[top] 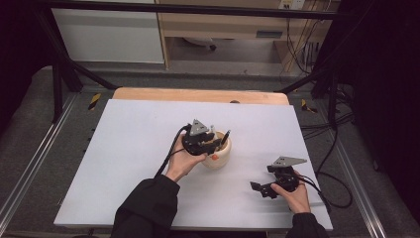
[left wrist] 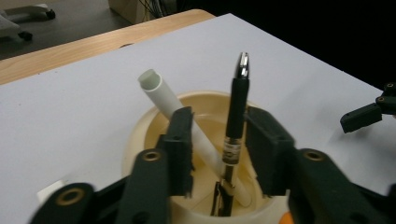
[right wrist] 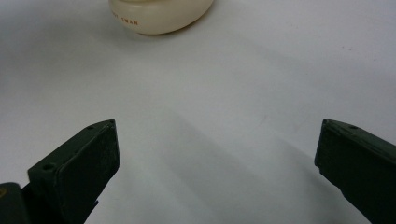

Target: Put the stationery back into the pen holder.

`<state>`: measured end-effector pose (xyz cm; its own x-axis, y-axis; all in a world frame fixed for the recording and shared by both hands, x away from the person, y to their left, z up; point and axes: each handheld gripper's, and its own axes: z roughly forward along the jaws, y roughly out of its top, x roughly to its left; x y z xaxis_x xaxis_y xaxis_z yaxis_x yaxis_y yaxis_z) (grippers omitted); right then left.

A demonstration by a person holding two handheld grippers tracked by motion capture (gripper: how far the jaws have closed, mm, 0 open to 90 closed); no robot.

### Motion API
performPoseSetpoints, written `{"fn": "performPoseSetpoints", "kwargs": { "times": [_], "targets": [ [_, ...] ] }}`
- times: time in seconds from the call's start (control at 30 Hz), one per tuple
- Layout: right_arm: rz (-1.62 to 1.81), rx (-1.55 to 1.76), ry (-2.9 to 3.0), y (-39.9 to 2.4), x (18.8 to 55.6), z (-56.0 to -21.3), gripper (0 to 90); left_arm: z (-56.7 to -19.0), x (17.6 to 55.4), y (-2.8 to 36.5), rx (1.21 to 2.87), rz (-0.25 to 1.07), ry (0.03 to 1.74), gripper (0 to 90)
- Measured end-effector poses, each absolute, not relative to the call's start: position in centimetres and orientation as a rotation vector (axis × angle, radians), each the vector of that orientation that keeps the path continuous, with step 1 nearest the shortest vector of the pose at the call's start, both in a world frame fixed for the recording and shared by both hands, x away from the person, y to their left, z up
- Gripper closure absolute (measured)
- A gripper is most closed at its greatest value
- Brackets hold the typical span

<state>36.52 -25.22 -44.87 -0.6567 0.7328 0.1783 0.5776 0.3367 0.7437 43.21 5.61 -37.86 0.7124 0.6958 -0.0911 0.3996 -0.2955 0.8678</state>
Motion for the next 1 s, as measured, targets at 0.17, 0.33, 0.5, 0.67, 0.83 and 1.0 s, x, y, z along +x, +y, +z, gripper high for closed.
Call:
{"fn": "performPoseSetpoints", "kwargs": {
  "times": [0.17,0.33,0.5,0.67,0.83,1.0],
  "targets": [
    [1.221,1.195,2.407,-25.2,36.5,-44.9,0.8,-37.1,42.7,6.9,1.977,0.376,0.849,43.7],
    [1.220,1.196,2.408,-25.2,36.5,-44.9,0.8,-36.5,42.1,8.6,1.996,0.398,0.852,34.0],
    [1.215,1.195,2.410,-25.2,36.5,-45.0,0.8,-36.3,41.5,10.4,2.013,0.419,0.883,23.8],
    [1.217,1.196,2.410,-25.2,36.5,-44.9,0.8,-36.6,41.0,11.9,2.014,0.434,0.912,17.8],
    [1.216,1.197,2.411,-25.2,36.5,-44.9,0.8,-37.3,40.8,13.1,2.027,0.431,0.942,13.0],
    [1.215,1.195,2.412,-25.2,36.5,-44.9,0.8,-38.2,40.9,13.9,2.052,0.453,0.975,11.4]
  ]
}}
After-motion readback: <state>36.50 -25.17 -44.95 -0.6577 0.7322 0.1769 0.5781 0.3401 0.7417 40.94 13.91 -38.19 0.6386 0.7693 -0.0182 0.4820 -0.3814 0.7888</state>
